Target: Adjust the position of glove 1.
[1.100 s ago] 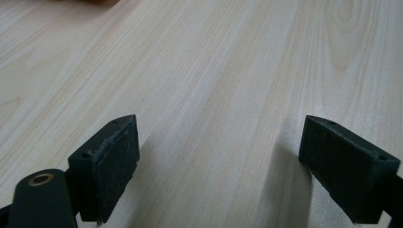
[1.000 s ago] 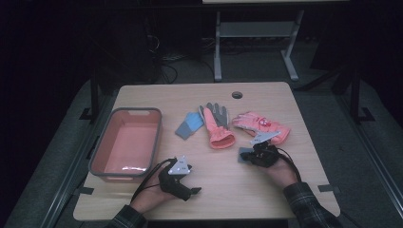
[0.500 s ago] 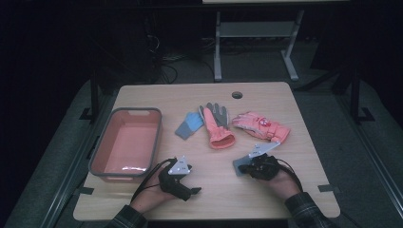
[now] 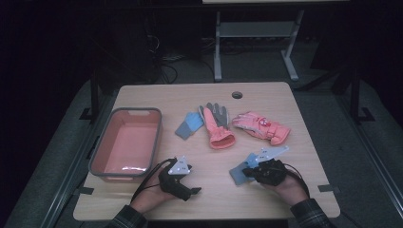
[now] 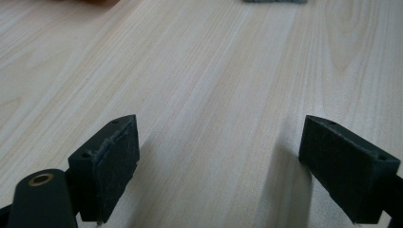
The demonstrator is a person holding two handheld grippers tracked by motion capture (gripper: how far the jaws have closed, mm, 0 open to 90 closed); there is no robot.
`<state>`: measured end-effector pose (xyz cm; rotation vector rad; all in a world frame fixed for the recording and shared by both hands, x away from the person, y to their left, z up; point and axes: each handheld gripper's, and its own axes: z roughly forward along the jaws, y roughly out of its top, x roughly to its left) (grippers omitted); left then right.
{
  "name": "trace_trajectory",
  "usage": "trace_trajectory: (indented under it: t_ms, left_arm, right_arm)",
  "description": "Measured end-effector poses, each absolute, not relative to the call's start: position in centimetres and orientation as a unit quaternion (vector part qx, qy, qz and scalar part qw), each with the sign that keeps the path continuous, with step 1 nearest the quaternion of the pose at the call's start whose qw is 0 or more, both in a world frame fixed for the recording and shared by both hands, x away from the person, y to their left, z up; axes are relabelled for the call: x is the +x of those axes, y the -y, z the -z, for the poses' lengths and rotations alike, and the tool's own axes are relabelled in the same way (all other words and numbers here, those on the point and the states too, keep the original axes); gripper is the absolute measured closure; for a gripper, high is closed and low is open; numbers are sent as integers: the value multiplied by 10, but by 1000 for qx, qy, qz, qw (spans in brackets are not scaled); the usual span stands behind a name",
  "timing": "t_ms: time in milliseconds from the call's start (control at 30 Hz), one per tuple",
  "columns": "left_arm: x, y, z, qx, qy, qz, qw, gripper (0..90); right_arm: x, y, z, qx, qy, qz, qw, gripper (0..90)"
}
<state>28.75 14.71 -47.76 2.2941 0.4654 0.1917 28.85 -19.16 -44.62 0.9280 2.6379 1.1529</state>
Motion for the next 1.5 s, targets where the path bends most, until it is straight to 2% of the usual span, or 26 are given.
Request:
trace_trajectory:
  t_ms: [167,300,1200,1400,1500]
  left_arm:
    - [288,-147,478,901,-184,-76,386,126]
    - [288,-147,477,901,-184,-76,386,126]
    - [288,-147,478,899,-188,-75,388,126]
    - [287,-147,478,899,-189,-76,388,126]
    - [288,-147,478,899,-189,-76,388,126]
  right_arm:
    - [302,210,450,334,-863,-372,77,899]
    - [311,213,458,346,-866,-354,75,899]
    - [302,149,467,255,-894,-367,35,899]
    - [302,155,462,262,-887,-378,37,896]
    - [303,168,456,274,-877,-390,50,851]
